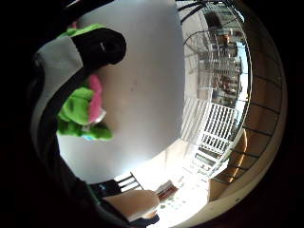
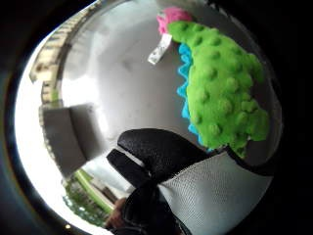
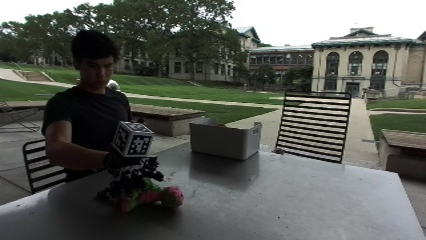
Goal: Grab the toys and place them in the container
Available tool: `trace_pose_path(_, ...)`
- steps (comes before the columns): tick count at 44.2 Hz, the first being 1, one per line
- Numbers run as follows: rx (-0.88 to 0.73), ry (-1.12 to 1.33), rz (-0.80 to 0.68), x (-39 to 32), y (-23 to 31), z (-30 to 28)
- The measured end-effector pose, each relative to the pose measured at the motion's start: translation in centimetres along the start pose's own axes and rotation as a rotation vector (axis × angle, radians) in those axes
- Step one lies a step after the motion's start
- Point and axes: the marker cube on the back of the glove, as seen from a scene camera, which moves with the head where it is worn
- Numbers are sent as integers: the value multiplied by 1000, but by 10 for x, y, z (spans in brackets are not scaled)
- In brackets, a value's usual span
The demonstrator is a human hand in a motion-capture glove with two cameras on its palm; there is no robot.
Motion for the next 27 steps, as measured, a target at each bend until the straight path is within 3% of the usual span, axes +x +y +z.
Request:
trace_pose_path(17,-24,-26,25,-8,-10,45)
trace_pose_path(27,19,-101,35,-9,-10,43)
